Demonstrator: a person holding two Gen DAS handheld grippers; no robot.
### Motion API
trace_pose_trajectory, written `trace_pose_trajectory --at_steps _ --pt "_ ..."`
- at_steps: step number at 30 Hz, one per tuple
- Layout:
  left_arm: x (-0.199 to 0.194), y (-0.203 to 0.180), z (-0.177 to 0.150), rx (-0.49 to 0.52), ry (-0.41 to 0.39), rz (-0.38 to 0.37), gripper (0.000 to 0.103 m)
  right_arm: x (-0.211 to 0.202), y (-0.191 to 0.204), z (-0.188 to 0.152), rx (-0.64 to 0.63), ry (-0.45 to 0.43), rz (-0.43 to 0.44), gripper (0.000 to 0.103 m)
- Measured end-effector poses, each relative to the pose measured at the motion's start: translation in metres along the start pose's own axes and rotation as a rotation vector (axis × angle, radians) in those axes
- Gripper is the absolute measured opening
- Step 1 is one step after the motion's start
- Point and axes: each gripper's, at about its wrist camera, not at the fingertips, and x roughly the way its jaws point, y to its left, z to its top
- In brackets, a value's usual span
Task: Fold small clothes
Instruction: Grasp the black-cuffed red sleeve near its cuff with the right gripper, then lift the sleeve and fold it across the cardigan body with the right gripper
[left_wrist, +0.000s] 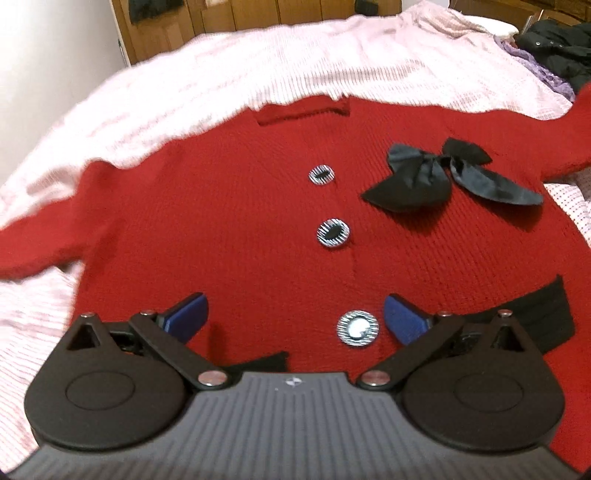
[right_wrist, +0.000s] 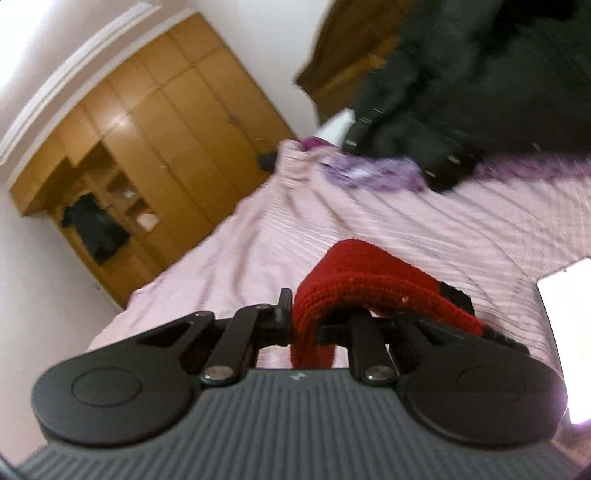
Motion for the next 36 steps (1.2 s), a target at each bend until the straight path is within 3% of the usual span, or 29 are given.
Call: trace_pose_trajectory --at_steps 8,18,27,36 --pt "-0.025 0.047 0.005 -0.070 -0.039 0.012 0.103 -0.003 0.082 -0.010 -0.093 0.019 0.096 0.014" --pt "-0.039 0.115 0.000 -0.156 -0.088 0.054 0.103 0.014 0.184 -0.063 -0.241 0.080 0.154 0.014" --pt "-0.036 0.169 -0.010 -0.214 -0.106 0.133 0.103 0.032 0.261 -0.135 -0.371 0.162 0.203 0.014" --pt "-0.024 0.198 -0.027 -0.281 -0.085 0.136 0.103 0.066 0.293 -0.238 -0.484 0.361 0.184 0.014"
